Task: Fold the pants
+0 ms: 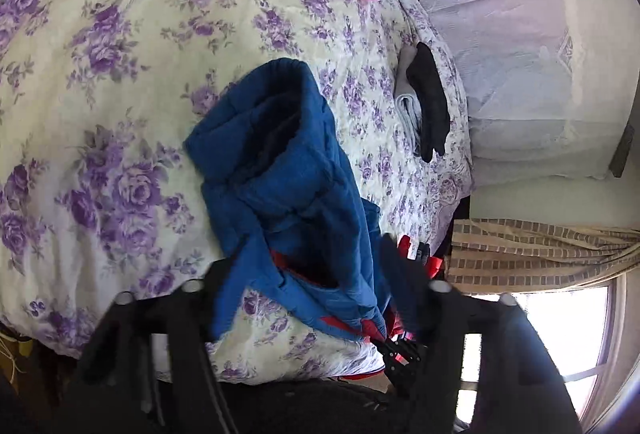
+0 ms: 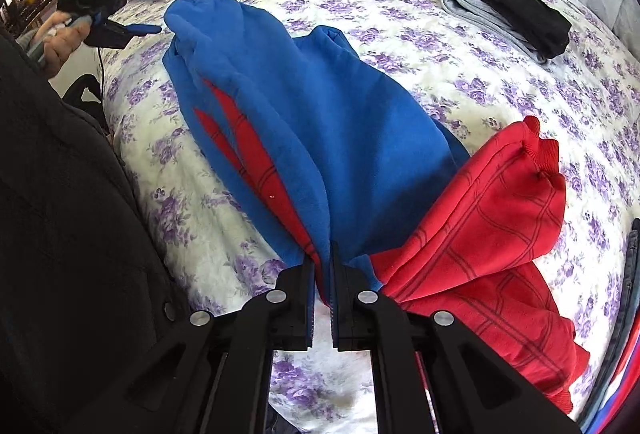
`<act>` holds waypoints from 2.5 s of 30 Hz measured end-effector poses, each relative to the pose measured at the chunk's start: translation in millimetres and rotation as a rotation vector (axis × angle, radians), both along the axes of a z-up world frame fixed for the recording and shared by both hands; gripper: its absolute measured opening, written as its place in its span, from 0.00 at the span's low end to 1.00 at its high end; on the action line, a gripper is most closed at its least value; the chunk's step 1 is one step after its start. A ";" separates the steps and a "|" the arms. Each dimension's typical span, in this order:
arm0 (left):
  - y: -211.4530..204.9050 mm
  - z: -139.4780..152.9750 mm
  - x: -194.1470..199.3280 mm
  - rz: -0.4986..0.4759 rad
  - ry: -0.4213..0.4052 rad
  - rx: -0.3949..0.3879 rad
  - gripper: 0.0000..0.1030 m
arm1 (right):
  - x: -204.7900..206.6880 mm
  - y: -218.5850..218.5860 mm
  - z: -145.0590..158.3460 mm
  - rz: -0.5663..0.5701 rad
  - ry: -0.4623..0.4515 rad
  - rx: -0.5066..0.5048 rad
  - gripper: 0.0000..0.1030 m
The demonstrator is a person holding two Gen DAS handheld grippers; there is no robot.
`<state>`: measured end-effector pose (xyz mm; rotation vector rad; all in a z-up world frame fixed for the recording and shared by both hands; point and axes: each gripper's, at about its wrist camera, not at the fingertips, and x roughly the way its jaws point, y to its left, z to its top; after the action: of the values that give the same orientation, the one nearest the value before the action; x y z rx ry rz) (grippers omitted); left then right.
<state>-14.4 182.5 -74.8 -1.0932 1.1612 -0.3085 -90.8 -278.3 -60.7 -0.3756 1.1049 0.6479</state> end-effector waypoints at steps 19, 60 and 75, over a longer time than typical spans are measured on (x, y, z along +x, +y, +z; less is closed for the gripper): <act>-25.7 60.1 47.3 -0.172 -0.233 0.166 0.07 | 0.6 -3.7 9.6 -0.007 -0.034 0.026 0.07; -76.8 3.0 14.3 -0.310 -0.064 0.170 0.41 | 31.3 -47.7 61.4 -0.370 -0.072 0.248 0.57; -74.1 -35.1 5.8 -0.283 0.067 0.204 0.42 | 112.3 -56.0 -24.4 -0.815 -0.035 0.128 0.03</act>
<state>-8.6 108.4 -109.9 -0.7657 1.3787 -0.3655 21.5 -334.3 -85.1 0.1828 1.0638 -0.0149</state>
